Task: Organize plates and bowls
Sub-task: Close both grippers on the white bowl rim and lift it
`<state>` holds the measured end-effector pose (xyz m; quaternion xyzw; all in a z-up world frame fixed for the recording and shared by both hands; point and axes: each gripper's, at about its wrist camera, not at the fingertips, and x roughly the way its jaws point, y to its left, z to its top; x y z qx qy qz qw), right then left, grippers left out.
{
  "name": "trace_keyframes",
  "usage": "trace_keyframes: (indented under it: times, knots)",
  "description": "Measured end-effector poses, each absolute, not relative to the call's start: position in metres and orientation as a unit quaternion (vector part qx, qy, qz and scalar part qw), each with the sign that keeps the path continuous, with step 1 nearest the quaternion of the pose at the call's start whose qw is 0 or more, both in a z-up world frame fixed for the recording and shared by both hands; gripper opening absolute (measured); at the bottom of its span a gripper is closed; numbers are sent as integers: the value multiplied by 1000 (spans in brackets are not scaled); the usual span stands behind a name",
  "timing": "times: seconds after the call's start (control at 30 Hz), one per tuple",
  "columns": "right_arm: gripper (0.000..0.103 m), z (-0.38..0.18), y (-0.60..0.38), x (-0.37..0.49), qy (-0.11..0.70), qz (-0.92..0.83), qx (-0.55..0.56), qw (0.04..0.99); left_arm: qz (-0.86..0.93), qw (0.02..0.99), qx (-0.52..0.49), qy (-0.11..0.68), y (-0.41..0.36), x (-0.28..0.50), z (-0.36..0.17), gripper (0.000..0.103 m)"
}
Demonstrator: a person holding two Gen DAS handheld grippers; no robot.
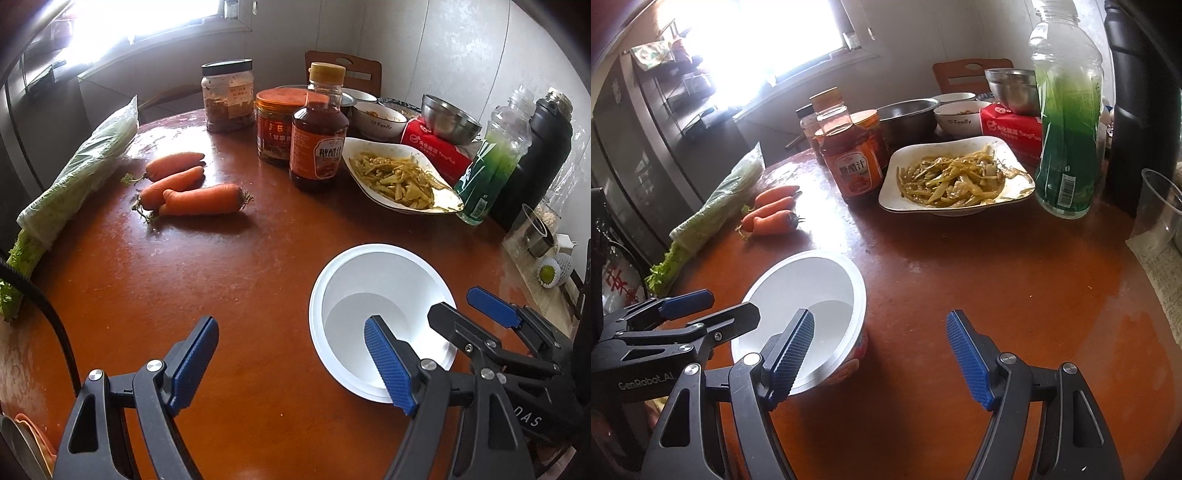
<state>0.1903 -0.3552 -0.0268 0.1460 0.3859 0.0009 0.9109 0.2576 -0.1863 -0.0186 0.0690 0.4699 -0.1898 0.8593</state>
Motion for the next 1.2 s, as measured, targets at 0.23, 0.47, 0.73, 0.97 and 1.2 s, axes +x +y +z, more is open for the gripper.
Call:
trace_keyframes:
  times: [0.23,0.47,0.73,0.97,1.2]
  knots:
    - [67,-28,-352,192,385,12,138,912,-204,847,57,488,-187,263,-25,71]
    - [54,-26,-346,190,377,19,124,918,-218,835,45,503,-189,265,-30,60]
    - [36,-29,-332,190,382,55,122,914,-256,805,28,534,-197,265,-41,33]
    - [31,-27,-319,188,380,60,109,917,-256,808,26,529,-194,262,-39,28]
    - [31,-16,-313,179,370,55,96,922,-261,817,25,514,-191,252,-28,27]
